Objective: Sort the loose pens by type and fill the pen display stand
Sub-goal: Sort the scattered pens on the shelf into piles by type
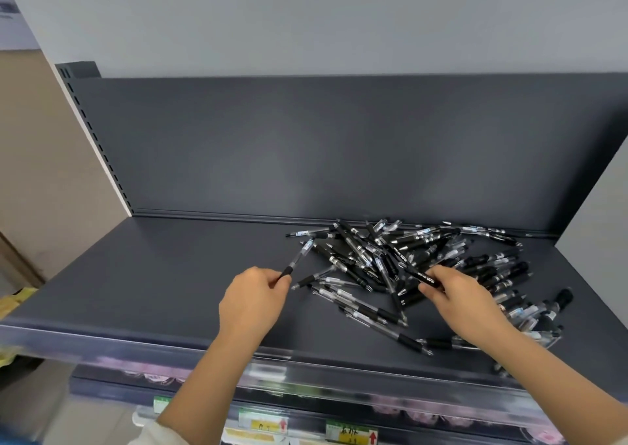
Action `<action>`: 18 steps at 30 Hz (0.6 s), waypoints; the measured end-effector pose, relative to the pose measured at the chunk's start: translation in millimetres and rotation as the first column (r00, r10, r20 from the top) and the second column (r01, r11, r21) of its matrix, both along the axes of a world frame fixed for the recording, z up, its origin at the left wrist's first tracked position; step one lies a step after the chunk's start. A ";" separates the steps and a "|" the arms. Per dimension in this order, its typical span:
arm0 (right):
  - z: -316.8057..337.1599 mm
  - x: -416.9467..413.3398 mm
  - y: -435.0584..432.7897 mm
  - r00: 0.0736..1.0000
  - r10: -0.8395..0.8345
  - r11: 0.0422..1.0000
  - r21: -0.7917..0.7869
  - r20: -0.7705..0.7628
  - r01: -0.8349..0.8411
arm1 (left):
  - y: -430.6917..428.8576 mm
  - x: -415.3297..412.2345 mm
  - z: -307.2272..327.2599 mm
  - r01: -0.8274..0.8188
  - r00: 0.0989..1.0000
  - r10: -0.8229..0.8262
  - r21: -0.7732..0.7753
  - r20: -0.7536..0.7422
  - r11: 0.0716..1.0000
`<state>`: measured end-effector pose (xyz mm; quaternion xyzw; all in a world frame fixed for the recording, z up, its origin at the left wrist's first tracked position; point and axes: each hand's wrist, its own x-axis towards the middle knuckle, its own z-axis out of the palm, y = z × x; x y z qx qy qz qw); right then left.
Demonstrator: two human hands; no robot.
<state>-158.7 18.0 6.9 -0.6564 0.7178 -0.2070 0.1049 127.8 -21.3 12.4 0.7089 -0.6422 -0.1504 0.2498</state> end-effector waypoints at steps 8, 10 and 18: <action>-2.9 -5.3 9.6 0.999 -0.035 0.999 -0.007 0.004 0.035 | -9.6 7.3 -7.5 -0.030 0.990 0.026 0.024 0.139 0.999; -2.0 -6.5 11.4 0.999 -0.037 0.999 -0.010 -0.011 0.037 | -9.7 13.3 -8.5 -0.053 0.993 0.052 0.006 0.108 0.999; -1.0 -9.3 -0.3 1.000 0.011 1.000 -0.009 -0.001 -0.011 | -8.8 7.5 -12.4 0.066 0.987 -0.080 -0.099 -0.138 0.993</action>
